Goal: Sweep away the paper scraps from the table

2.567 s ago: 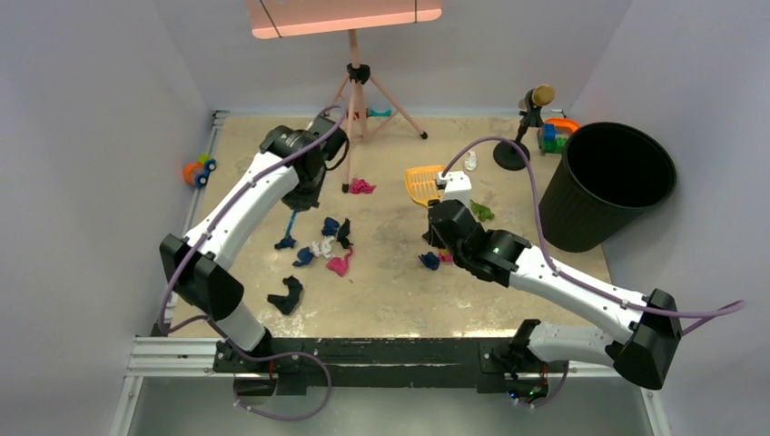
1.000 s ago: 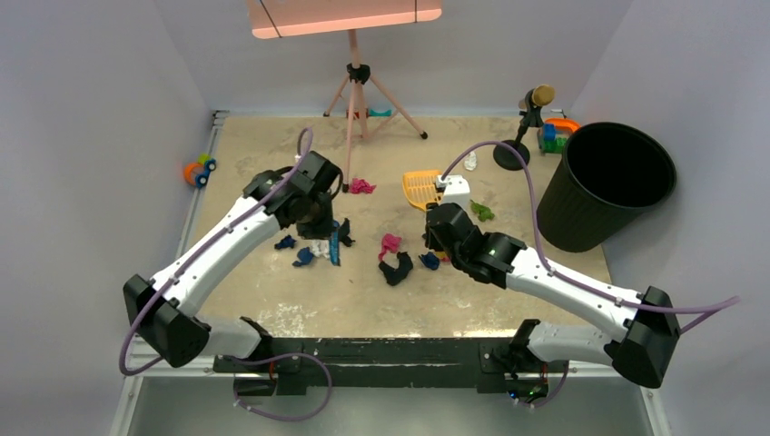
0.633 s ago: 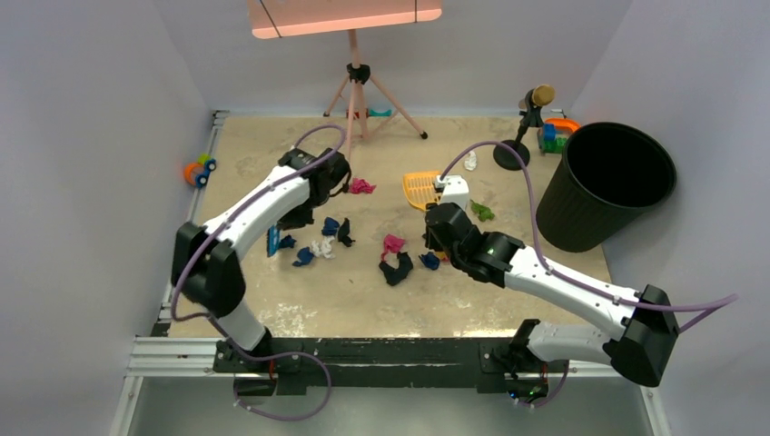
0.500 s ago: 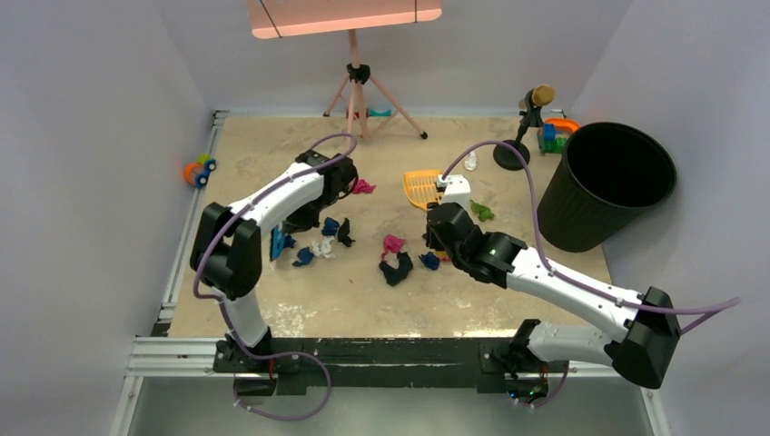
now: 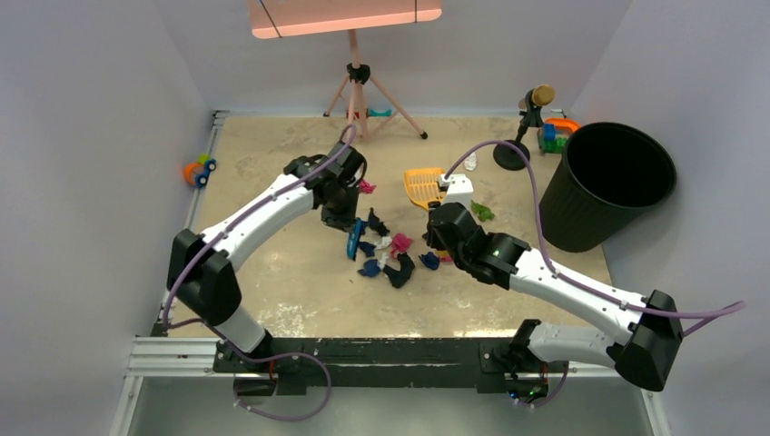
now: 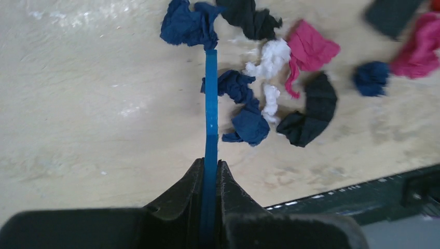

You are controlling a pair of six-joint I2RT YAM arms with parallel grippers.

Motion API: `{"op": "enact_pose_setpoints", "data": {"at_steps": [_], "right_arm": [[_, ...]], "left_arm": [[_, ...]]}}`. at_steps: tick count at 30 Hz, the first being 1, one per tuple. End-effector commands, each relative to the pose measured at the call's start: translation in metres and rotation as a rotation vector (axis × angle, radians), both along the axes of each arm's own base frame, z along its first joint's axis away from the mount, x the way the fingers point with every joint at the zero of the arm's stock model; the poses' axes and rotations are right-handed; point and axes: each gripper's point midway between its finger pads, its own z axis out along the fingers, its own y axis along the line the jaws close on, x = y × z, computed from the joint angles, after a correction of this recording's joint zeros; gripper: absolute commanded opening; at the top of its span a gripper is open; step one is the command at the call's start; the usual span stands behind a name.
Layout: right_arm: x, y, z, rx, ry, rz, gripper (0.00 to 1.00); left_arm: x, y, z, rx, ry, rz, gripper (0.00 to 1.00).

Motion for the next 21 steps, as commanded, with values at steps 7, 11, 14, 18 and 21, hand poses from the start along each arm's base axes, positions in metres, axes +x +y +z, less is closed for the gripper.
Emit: {"op": "enact_pose_setpoints", "data": {"at_steps": [7,11,14,18,21], "right_arm": [[0.007,-0.002,0.02,0.045,-0.054,-0.032,0.0],[0.007,-0.001,0.018,0.043,-0.049,-0.028,0.0],[0.006,-0.003,0.02,0.039,-0.05,-0.032,0.0],[0.005,-0.008,0.022,0.028,-0.054,-0.041,0.0],[0.004,-0.011,0.021,0.02,-0.053,-0.051,0.0]], "left_arm": [[0.018,0.057,0.079,0.212,-0.233,0.056,0.0],[0.04,0.063,0.066,0.331,-0.247,0.064,0.0],[0.06,0.041,0.042,0.3,-0.232,0.013,0.0],[0.075,0.01,0.006,0.246,-0.139,-0.053,0.0],[0.07,-0.026,-0.009,0.106,-0.054,-0.13,0.0]]}}
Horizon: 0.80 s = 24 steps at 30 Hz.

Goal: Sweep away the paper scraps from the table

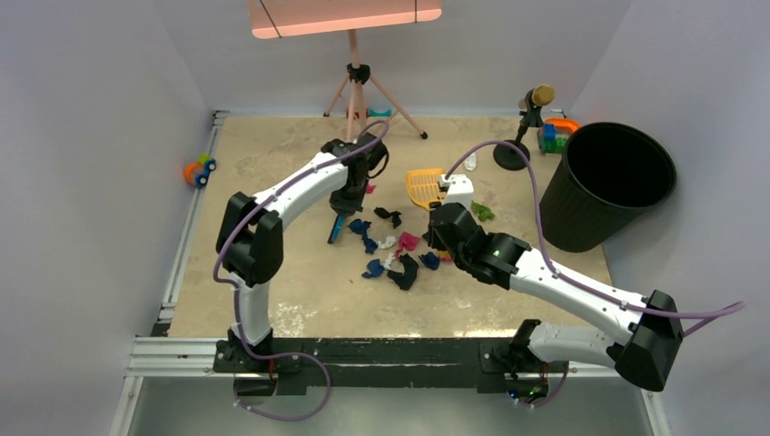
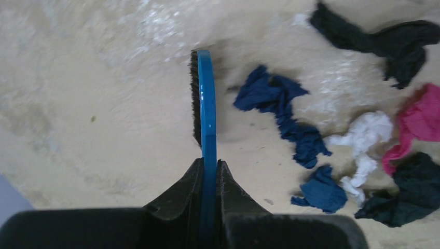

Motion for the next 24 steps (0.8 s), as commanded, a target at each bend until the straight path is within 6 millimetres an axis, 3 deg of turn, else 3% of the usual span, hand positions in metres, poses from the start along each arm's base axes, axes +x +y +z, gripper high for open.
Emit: {"op": "enact_pose_setpoints", "data": {"at_steps": [1,4,7,10,15,19,24], "right_arm": [[0.005,-0.01,0.021,0.026,-0.053,-0.049,0.0],[0.005,-0.012,0.02,0.022,-0.053,-0.057,0.0],[0.005,-0.012,0.02,0.022,-0.054,-0.06,0.0],[0.006,-0.012,0.021,0.022,-0.054,-0.06,0.0],[0.006,-0.011,0.022,0.027,-0.059,-0.06,0.0],[0.007,-0.011,0.024,0.028,-0.062,-0.059,0.0],[0.007,-0.013,0.027,0.024,-0.068,-0.064,0.0]], "left_arm": [[0.005,-0.062,0.005,-0.27,0.057,-0.135,0.0],[-0.012,-0.106,0.021,-0.527,0.107,-0.24,0.0],[-0.017,-0.119,0.049,-0.633,0.078,-0.292,0.0],[-0.009,-0.099,0.073,-0.551,-0.017,-0.268,0.0],[0.019,-0.058,0.104,-0.341,-0.211,-0.25,0.0],[0.047,-0.042,0.108,-0.2,-0.3,-0.238,0.0],[0.084,-0.043,0.097,-0.09,-0.346,-0.233,0.0]]}}
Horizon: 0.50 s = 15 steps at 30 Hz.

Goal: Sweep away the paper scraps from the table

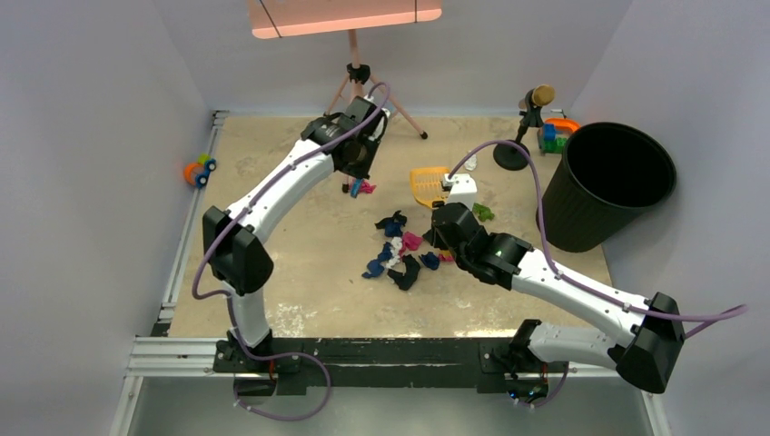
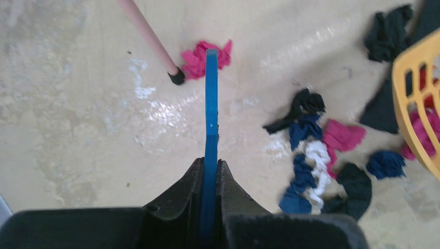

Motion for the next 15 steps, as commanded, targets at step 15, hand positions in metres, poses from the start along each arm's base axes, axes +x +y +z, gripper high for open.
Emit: {"op": "enact_pose_setpoints", "data": {"at_steps": [15], "right_arm": [[0.006,-0.012,0.024,0.027,-0.066,-0.063,0.0]], "left_arm": [[0.094,-0.007,-0.065,0.221,-0.207,0.026,0.0]]}}
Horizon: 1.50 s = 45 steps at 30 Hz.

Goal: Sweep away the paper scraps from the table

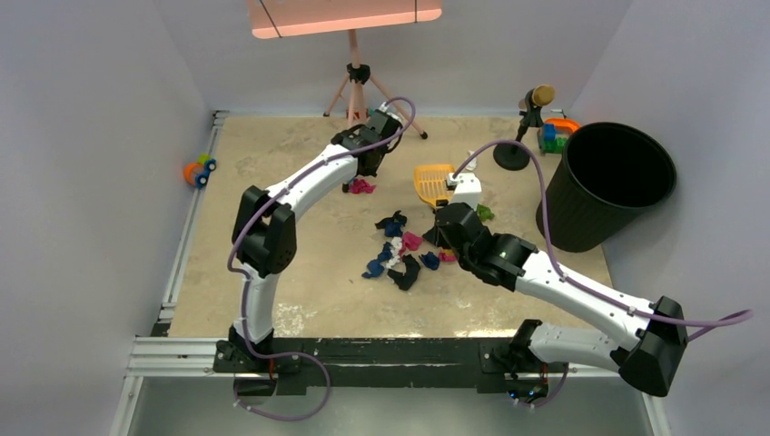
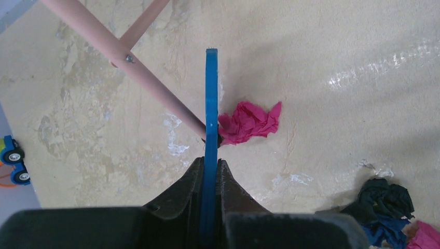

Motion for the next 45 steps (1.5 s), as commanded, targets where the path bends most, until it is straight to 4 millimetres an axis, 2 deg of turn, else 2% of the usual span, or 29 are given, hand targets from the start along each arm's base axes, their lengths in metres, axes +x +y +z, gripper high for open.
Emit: {"op": "enact_pose_setpoints", "data": {"at_steps": [1,6,8,10,13,15,19,23,28,31,35,40,45], "right_arm": [[0.006,-0.006,0.017,0.025,-0.044,-0.044,0.0],[0.006,-0.005,0.014,0.028,-0.038,-0.046,0.0],[0.006,-0.006,0.015,0.031,-0.042,-0.049,0.0],[0.006,-0.007,0.017,0.034,-0.045,-0.048,0.0],[0.006,-0.01,0.017,0.04,-0.05,-0.064,0.0],[0.007,-0.015,0.019,0.047,-0.058,-0.089,0.0],[0.005,-0.031,0.023,0.052,-0.082,-0.16,0.0],[0.005,-0.057,0.034,0.046,-0.127,-0.269,0.0],[0.004,-0.079,0.05,0.048,-0.168,-0.352,0.0],[0.002,-0.093,0.057,0.03,-0.188,-0.419,0.0],[-0.002,-0.111,0.067,0.023,-0.21,-0.505,0.0],[-0.005,-0.119,0.077,0.057,-0.238,-0.539,0.0],[-0.005,-0.118,0.079,0.078,-0.242,-0.534,0.0]], "left_arm": [[0.004,-0.016,-0.013,-0.049,0.015,-0.034,0.0],[-0.034,-0.053,-0.054,-0.244,0.231,-0.108,0.0],[-0.048,-0.067,-0.063,-0.323,0.308,-0.121,0.0],[-0.063,-0.084,-0.061,-0.427,0.383,-0.144,0.0],[-0.084,-0.119,-0.029,-0.658,0.435,-0.231,0.0],[-0.091,-0.128,0.003,-0.766,0.399,-0.263,0.0],[-0.098,-0.12,0.049,-0.817,0.314,-0.255,0.0],[-0.098,-0.118,0.075,-0.848,0.262,-0.264,0.0],[-0.074,-0.146,0.091,-1.009,0.188,-0.279,0.0],[-0.049,-0.177,0.101,-1.172,0.165,-0.269,0.0],[-0.01,-0.214,0.097,-1.329,0.203,-0.21,0.0],[0.044,-0.245,0.063,-1.456,0.222,-0.027,0.0],[0.09,-0.25,0.034,-1.486,0.096,0.149,0.0]]}}
